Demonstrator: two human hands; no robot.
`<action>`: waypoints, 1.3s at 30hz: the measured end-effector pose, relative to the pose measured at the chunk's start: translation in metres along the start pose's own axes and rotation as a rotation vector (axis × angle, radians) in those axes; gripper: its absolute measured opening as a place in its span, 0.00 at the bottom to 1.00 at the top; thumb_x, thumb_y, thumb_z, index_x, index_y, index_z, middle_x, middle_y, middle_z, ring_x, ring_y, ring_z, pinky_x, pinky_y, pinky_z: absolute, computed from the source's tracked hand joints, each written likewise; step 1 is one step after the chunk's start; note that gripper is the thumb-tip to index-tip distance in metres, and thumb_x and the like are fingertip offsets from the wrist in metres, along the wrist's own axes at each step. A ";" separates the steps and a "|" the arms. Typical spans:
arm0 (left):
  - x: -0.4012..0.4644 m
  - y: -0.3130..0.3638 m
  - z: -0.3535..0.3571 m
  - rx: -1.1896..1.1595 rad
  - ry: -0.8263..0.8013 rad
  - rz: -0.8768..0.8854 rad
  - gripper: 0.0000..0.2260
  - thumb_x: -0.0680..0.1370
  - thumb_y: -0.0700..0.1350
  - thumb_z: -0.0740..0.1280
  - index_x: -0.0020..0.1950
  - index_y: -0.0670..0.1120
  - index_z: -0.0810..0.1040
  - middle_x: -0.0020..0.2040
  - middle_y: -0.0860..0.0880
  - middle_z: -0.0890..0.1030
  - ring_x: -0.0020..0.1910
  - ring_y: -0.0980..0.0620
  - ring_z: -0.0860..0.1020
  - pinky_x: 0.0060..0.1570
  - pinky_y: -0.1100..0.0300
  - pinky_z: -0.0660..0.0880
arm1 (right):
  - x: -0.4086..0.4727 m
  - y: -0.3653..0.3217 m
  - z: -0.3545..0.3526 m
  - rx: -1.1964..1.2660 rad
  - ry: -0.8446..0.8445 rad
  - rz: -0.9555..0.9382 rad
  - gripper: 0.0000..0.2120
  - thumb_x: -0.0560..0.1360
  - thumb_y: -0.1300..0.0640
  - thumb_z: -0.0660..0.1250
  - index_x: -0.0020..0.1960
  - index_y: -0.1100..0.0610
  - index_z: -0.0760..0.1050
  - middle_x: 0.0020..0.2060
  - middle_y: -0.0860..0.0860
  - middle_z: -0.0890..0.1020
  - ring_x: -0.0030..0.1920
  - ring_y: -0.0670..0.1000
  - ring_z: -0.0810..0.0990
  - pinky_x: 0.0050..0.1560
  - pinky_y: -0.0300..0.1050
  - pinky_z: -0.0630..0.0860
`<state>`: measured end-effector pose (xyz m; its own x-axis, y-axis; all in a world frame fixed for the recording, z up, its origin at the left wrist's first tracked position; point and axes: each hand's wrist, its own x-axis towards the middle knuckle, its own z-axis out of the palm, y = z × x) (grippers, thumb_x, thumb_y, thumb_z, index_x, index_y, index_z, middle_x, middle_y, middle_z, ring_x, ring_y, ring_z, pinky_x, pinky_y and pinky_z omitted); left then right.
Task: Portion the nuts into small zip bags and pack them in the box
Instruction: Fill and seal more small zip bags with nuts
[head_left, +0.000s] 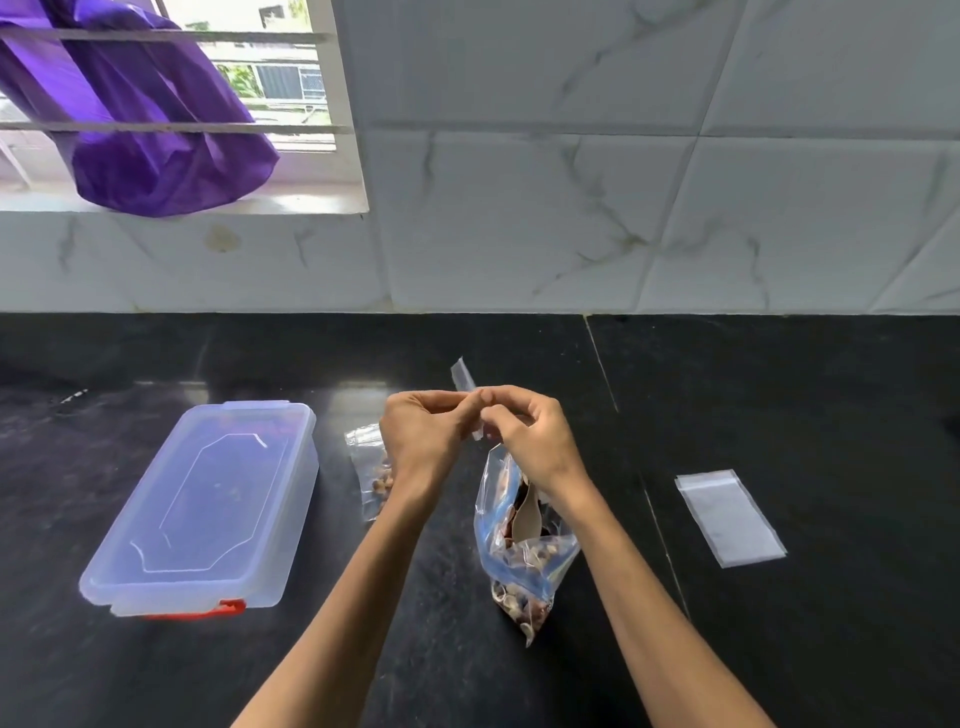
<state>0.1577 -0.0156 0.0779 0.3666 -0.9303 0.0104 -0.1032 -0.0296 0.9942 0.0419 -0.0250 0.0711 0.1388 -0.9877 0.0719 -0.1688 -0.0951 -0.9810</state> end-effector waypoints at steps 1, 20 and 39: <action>0.001 -0.001 -0.002 0.000 -0.008 -0.002 0.05 0.69 0.47 0.76 0.42 0.47 0.86 0.36 0.46 0.85 0.37 0.49 0.84 0.42 0.51 0.82 | 0.001 -0.001 -0.002 0.011 -0.046 0.015 0.09 0.77 0.60 0.64 0.48 0.49 0.81 0.44 0.47 0.84 0.48 0.48 0.82 0.48 0.39 0.81; 0.019 -0.003 -0.024 -0.008 -0.464 -0.223 0.05 0.77 0.42 0.68 0.44 0.44 0.82 0.38 0.47 0.84 0.39 0.53 0.84 0.40 0.63 0.80 | 0.013 0.000 -0.023 -0.063 -0.225 0.066 0.12 0.67 0.56 0.77 0.50 0.54 0.83 0.42 0.49 0.86 0.44 0.46 0.85 0.46 0.40 0.82; 0.016 -0.010 -0.018 0.036 -0.443 -0.164 0.06 0.76 0.45 0.68 0.44 0.43 0.82 0.36 0.47 0.84 0.32 0.55 0.82 0.34 0.65 0.79 | 0.011 0.005 -0.013 -0.147 -0.092 0.097 0.07 0.76 0.60 0.67 0.45 0.49 0.81 0.39 0.48 0.85 0.42 0.48 0.84 0.41 0.40 0.82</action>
<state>0.1818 -0.0239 0.0701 -0.0487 -0.9784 -0.2007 -0.1114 -0.1943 0.9746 0.0301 -0.0375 0.0693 0.2020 -0.9783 -0.0451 -0.3257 -0.0237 -0.9452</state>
